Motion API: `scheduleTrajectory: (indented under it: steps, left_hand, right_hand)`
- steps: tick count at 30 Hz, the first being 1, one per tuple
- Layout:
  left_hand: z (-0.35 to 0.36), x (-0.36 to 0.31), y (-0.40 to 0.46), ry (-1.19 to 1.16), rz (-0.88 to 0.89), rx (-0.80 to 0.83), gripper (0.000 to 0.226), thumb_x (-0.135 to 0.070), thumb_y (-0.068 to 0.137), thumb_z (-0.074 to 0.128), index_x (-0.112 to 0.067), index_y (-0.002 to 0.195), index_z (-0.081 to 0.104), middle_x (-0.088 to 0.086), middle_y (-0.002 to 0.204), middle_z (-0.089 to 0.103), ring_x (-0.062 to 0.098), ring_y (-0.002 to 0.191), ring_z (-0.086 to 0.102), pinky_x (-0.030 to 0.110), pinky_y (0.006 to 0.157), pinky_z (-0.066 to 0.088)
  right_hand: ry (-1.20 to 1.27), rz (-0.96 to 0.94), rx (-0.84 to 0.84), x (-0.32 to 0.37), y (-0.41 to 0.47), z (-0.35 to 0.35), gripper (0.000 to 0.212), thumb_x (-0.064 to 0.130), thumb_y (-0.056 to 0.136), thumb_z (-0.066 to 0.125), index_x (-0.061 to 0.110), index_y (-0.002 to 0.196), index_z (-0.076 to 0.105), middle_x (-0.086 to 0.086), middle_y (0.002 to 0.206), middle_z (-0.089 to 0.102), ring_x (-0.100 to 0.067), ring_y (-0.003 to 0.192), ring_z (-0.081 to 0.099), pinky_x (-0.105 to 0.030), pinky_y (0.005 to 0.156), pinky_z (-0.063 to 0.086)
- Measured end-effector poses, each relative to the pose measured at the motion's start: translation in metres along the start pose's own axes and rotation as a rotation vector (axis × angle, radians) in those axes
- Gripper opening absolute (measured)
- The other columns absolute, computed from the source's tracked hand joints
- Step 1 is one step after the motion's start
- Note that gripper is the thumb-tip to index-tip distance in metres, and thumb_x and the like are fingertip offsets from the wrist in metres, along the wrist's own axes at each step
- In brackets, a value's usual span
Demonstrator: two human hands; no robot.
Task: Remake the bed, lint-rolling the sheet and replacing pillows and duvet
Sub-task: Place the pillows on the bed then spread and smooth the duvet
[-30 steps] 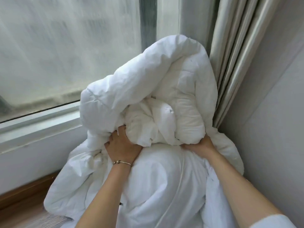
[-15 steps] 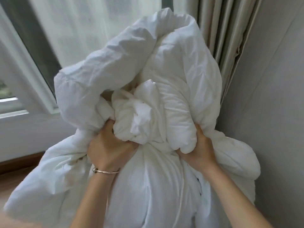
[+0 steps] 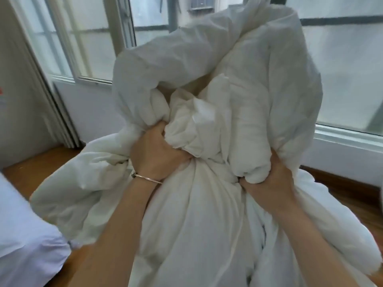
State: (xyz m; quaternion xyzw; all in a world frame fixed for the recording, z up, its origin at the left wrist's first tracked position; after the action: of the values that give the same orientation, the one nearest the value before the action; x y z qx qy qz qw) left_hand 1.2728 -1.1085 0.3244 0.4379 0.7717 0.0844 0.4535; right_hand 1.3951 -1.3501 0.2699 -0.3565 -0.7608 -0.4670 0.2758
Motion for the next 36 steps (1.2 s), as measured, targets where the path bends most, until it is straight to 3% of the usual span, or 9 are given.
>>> scheduleTrajectory:
  steps: [4,11,16,21,23,26,30,33,36]
  left_hand:
    - [-0.122,0.070,-0.041,0.020,-0.168,-0.159,0.071,-0.077,0.032,0.062,-0.032,0.086,0.056,-0.006,0.094,0.071,0.023,0.092,0.066,0.033,0.072,0.051]
    - [-0.346,0.163,-0.125,0.189,-0.280,-0.394,0.077,-0.075,0.033,0.066,-0.028,0.094,0.061,-0.009,0.095,0.069,0.018,0.090,0.066,0.039,0.077,0.054]
    - [-0.523,0.247,-0.220,0.289,-0.419,-0.535,0.054,-0.060,0.046,0.083,-0.034,0.083,0.054,-0.020,0.077,0.058,0.015,0.087,0.063,0.030,0.074,0.050]
    - [-0.695,0.324,-0.308,0.362,-0.537,-0.644,0.056,-0.053,0.050,0.088,-0.037,0.093,0.055,-0.022,0.087,0.059,0.015,0.096,0.063,0.030,0.079,0.050]
    - [-0.760,0.351,-0.338,0.387,-0.571,-0.699,0.064,-0.054,0.051,0.088,-0.034,0.105,0.061,-0.020,0.099,0.062,0.014,0.101,0.063,0.030,0.081,0.050]
    - [-0.851,0.396,-0.373,0.475,-0.635,-0.762,0.069,-0.062,0.050,0.084,-0.032,0.108,0.063,-0.012,0.109,0.067,0.017,0.101,0.064,0.031,0.078,0.050]
    - [-0.959,0.467,-0.413,0.563,-0.693,-0.839,0.079,-0.063,0.046,0.084,-0.031,0.115,0.062,-0.011,0.108,0.068,0.018,0.100,0.065,0.034,0.079,0.053]
    - [-1.034,0.525,-0.433,0.633,-0.745,-0.866,0.074,-0.062,0.047,0.085,-0.029,0.110,0.063,-0.010,0.103,0.068,0.020,0.096,0.065,0.037,0.079,0.054]
    - [-1.107,0.581,-0.439,0.678,-0.769,-0.894,0.077,-0.061,0.047,0.085,-0.028,0.112,0.061,-0.009,0.106,0.068,0.021,0.098,0.064,0.038,0.081,0.054]
  right_hand:
    - [0.080,-0.054,0.176,0.075,-0.027,0.083,0.046,0.024,0.070,0.081,0.028,0.103,0.050,0.021,0.082,0.059,-0.012,0.079,0.059,-0.026,0.065,0.042]
    - [0.210,-0.193,0.456,0.243,-0.111,0.229,0.034,0.029,0.074,0.073,0.024,0.103,0.056,0.014,0.078,0.062,-0.002,0.070,0.057,-0.020,0.053,0.038]
    - [0.310,-0.314,0.627,0.389,-0.222,0.345,0.032,0.025,0.071,0.073,0.020,0.097,0.055,0.005,0.070,0.065,-0.014,0.065,0.063,-0.028,0.053,0.046]
    - [0.403,-0.415,0.749,0.540,-0.338,0.449,0.024,0.023,0.070,0.071,0.014,0.085,0.055,0.002,0.065,0.063,-0.016,0.063,0.060,-0.026,0.051,0.039]
    - [0.447,-0.450,0.802,0.598,-0.383,0.488,0.030,0.032,0.065,0.067,0.013,0.086,0.056,0.002,0.067,0.063,-0.017,0.065,0.061,-0.026,0.053,0.039]
    - [0.516,-0.480,0.860,0.683,-0.449,0.551,0.044,0.038,0.059,0.059,0.013,0.095,0.056,0.003,0.075,0.064,-0.021,0.071,0.059,-0.028,0.060,0.038]
    - [0.559,-0.506,0.976,0.780,-0.531,0.644,0.044,0.037,0.056,0.059,0.016,0.094,0.055,0.004,0.078,0.062,-0.019,0.074,0.059,-0.026,0.056,0.036]
    - [0.608,-0.529,1.026,0.843,-0.580,0.716,0.044,0.035,0.059,0.064,0.017,0.098,0.056,0.006,0.080,0.061,-0.021,0.078,0.059,-0.028,0.063,0.038]
    - [0.639,-0.553,1.055,0.908,-0.619,0.788,0.045,0.035,0.055,0.062,0.018,0.096,0.056,0.011,0.077,0.058,-0.021,0.078,0.058,-0.026,0.060,0.036]
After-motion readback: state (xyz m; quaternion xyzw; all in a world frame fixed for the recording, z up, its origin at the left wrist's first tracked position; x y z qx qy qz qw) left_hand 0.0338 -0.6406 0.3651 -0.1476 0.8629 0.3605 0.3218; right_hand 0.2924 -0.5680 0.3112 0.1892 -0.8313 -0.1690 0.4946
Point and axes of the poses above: each hand's wrist, its own y-axis towards the middle knuckle, its own z-axis out of the palm, x = y × z, the point moved 9 cm from there along y, towards the middle knuckle
